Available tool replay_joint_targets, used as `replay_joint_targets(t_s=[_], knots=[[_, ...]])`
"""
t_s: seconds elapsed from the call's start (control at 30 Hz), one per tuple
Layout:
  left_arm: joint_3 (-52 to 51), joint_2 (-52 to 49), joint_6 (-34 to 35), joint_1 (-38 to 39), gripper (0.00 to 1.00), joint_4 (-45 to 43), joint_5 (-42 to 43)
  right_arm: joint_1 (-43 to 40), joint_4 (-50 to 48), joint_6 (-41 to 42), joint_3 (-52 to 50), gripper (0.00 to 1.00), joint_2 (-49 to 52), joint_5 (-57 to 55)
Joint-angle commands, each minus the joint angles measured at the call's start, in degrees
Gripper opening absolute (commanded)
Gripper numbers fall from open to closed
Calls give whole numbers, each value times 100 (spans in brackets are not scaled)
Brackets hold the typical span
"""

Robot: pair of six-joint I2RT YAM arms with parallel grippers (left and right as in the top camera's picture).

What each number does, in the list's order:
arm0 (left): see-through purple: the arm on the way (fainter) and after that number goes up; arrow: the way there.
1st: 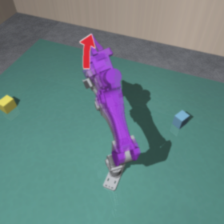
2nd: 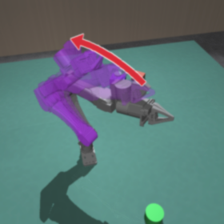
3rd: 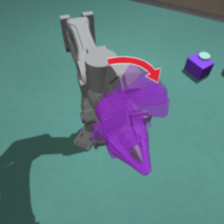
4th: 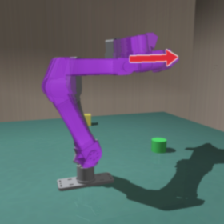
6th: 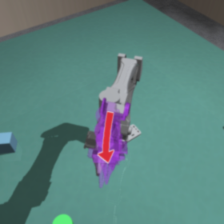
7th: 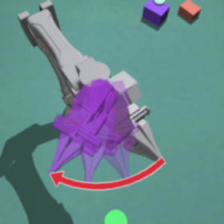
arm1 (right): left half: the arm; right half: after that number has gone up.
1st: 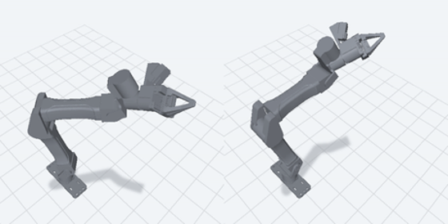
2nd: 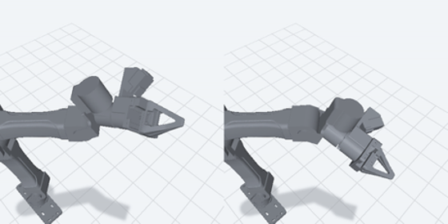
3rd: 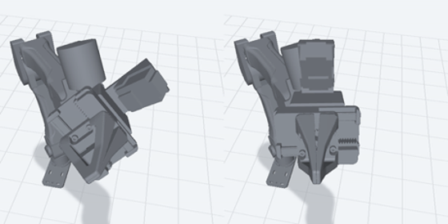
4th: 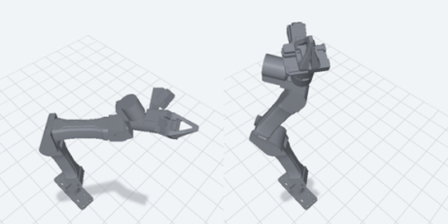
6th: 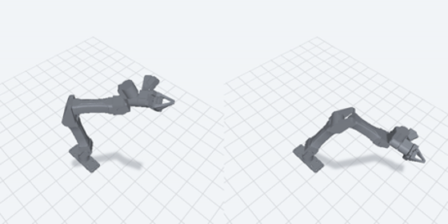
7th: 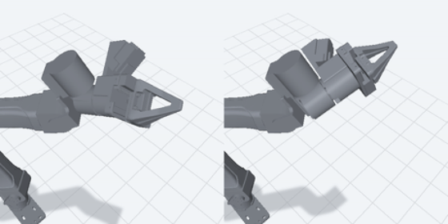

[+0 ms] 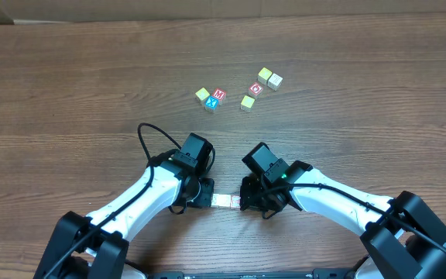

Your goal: Flip 3 blocks

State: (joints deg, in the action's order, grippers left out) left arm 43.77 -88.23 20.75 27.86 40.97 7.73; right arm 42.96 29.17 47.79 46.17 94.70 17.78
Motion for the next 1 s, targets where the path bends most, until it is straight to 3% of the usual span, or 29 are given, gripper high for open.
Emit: replay_joint_targets(t_s=[0.0,0.4,0.97], knots=[[-26,-92,-103,-31,4,4,205,11,-17,24,50,4,33,31],[-26,-328,-109,-9,4,-293,730,11,-17,153,50,4,33,48],[-26,-328,-511,-9,4,-520,693,13,-39,634,50,4,33,208]])
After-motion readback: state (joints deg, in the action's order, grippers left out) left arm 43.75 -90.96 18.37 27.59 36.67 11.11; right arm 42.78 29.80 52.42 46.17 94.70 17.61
